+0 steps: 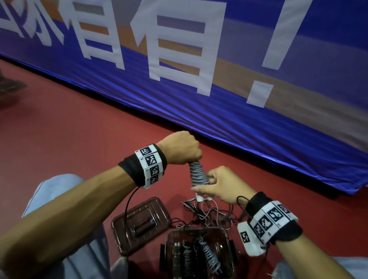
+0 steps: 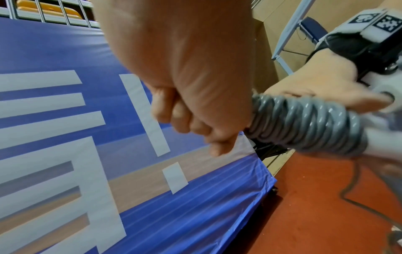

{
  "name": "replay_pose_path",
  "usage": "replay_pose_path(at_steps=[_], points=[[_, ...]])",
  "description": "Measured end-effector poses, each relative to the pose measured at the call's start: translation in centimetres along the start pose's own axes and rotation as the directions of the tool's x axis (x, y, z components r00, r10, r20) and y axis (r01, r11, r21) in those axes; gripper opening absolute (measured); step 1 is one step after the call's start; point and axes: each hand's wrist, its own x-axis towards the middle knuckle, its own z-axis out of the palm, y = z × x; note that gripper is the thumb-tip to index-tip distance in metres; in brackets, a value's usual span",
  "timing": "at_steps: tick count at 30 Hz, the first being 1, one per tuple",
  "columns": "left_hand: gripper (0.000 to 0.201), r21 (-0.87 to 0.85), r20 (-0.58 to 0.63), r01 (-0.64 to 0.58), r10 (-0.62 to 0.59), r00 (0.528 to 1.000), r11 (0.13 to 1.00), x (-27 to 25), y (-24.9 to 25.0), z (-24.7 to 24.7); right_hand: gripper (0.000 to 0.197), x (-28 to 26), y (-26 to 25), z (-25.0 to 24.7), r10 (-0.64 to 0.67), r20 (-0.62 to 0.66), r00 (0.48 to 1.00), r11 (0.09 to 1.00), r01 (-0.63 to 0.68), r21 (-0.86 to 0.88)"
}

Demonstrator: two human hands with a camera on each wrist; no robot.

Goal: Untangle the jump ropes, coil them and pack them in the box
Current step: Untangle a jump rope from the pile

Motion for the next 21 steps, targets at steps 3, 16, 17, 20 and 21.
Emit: replay_pose_path(at_steps=[3,16,17,20,21], points=[[0.022,0.068,-0.205,-0.063,0.076,0.976,0.996,-0.1,-0.5,0.6,0.039,-0.5,-0.7,-0.9,0.016,0.118,0.993,0.999,-0.021,0.040],[0.019,-0.506,-0.541,0.016,-0.331,0.773,0.863,-0.2,0.7,2.2,0.054,-2.5,-0.8,-3.5,-0.231,0.257,0.938,0.816,0.043,0.577],[0.013,-0.554,-0.524,0.035,-0.382,0.761,0.832,-0.2,0.6,2.1,0.060,-2.4,-0.6,-3.5,-0.235,0.236,0.943,0.779,0.037,0.626],[0.011,-0.679,-0.425,0.135,-0.536,0.729,0.722,0.2,0.6,1.8,0.059,-2.4,-0.8,-3.4,-0.234,0.123,0.965,0.620,0.051,0.783],[0.013,-0.716,-0.371,0.172,-0.579,0.726,0.676,0.3,0.7,1.7,0.048,-2.4,-1.1,-3.3,-0.210,0.059,0.976,0.573,0.074,0.816]])
